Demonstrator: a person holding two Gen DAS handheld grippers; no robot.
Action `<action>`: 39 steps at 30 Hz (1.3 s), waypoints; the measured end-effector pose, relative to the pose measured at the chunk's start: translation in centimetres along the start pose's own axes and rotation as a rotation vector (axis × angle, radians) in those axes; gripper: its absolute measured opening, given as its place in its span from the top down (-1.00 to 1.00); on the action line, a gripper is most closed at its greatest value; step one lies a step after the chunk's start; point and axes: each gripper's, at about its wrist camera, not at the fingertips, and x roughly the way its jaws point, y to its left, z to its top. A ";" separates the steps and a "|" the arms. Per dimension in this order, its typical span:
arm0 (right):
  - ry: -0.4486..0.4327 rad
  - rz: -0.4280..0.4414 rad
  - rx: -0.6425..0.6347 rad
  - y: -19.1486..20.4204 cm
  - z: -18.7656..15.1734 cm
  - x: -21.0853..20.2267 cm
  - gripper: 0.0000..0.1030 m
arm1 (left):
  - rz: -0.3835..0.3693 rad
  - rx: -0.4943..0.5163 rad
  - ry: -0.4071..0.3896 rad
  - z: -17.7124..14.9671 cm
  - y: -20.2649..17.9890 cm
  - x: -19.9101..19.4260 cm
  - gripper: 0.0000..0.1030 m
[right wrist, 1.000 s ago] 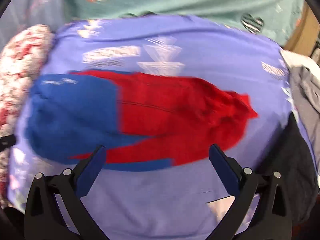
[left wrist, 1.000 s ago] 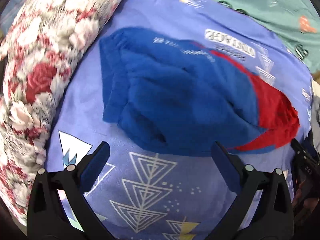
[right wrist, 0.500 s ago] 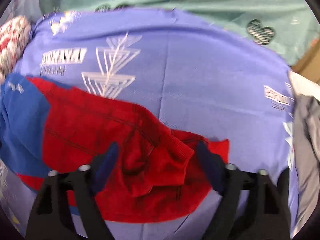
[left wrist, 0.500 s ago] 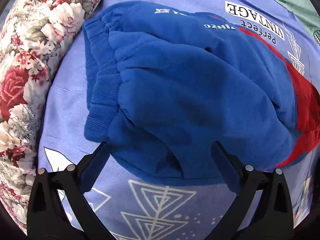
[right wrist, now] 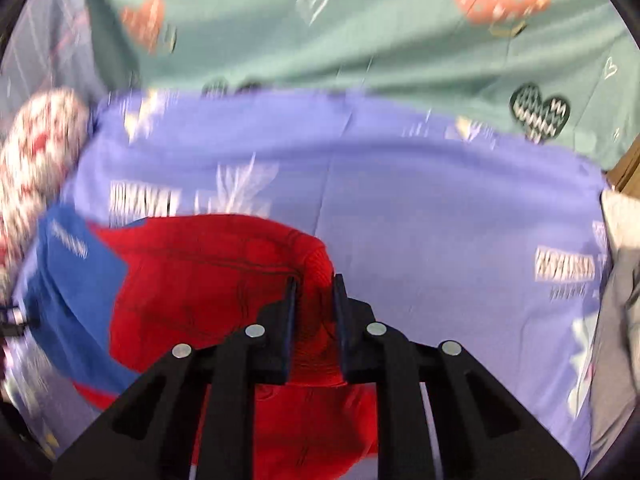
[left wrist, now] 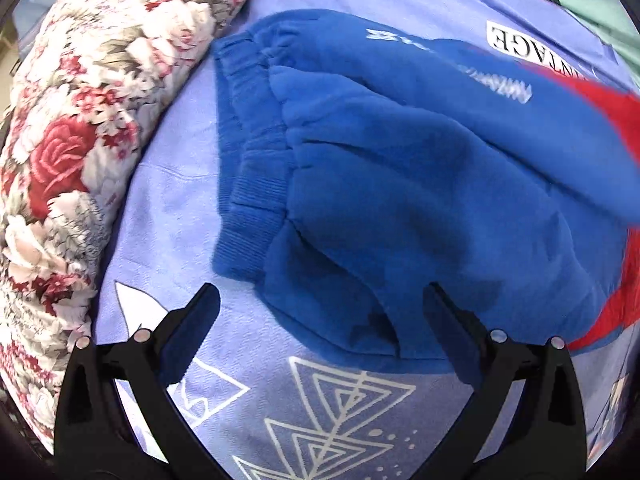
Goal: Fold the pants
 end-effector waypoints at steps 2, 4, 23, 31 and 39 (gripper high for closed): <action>0.001 -0.052 -0.016 -0.8 1.4 1.0 0.67 | 0.011 -0.013 -0.009 0.1 0.5 -0.4 -0.96; 0.063 -0.099 -0.025 -1.6 1.6 3.8 0.67 | 0.030 -0.026 -0.016 -0.2 1.3 -0.9 -0.96; 0.081 0.125 -0.048 10.4 -0.3 6.6 -0.66 | 0.008 -0.177 0.003 0.3 8.7 -0.3 -0.96; 0.140 0.303 -0.108 20.3 0.3 8.2 -0.66 | -0.113 -0.268 0.093 -1.5 12.1 1.5 -0.96; 0.160 0.220 0.024 16.5 -4.3 4.4 -0.66 | -0.307 -0.405 0.213 -3.3 13.9 3.3 -0.75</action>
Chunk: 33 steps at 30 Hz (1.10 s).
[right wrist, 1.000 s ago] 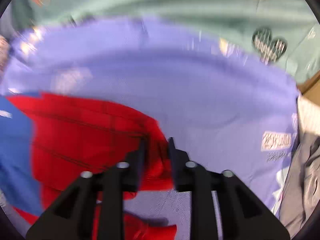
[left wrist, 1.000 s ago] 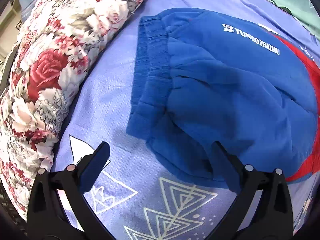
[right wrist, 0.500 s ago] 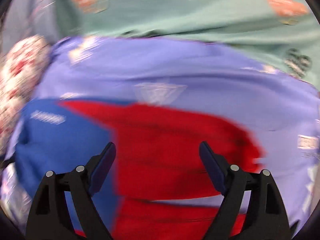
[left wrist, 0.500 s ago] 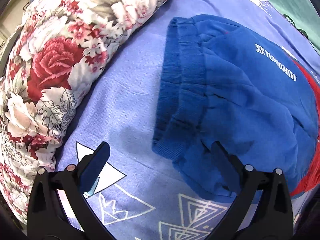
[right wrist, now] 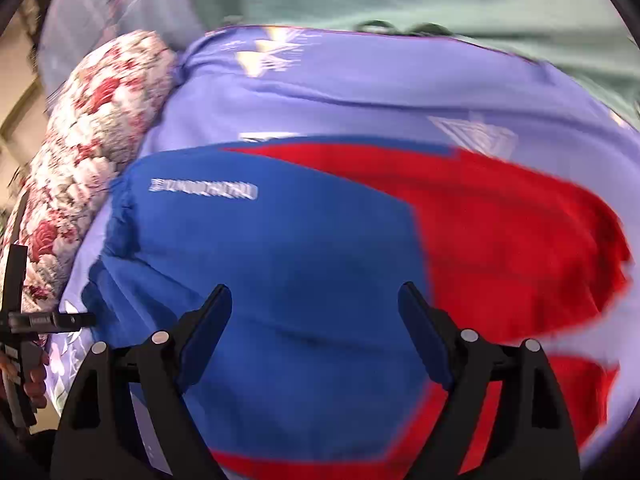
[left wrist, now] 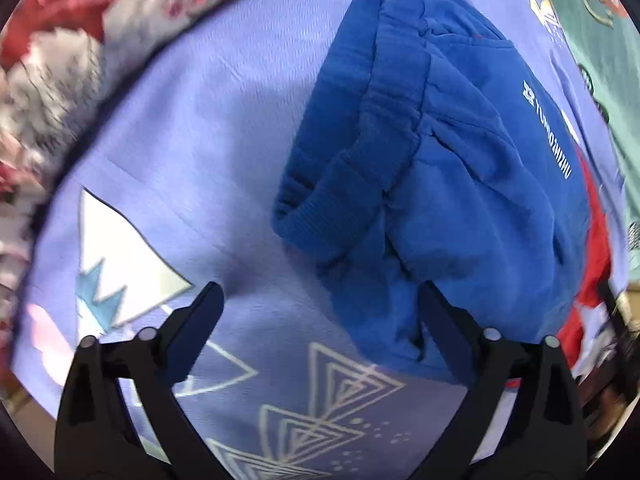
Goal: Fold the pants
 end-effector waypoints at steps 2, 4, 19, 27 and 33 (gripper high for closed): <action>-0.013 -0.061 0.061 -2.7 -1.6 -1.9 -0.66 | -0.024 -0.013 0.028 0.4 0.2 0.6 -0.47; -0.032 -0.142 0.156 -6.5 -3.5 -4.6 -0.66 | -0.009 0.003 0.034 0.7 0.0 0.8 -0.34; 0.069 -0.227 0.572 -16.5 -12.1 -5.2 0.18 | 0.019 0.072 -0.085 0.6 0.3 -3.5 0.78; 0.010 -0.213 0.545 -15.5 -10.7 -9.0 0.87 | -0.013 0.057 -0.150 0.7 3.6 -7.7 0.78; 0.048 -0.203 0.463 -12.4 -12.6 -13.2 0.87 | 0.091 0.077 -0.208 0.1 4.8 -11.2 0.78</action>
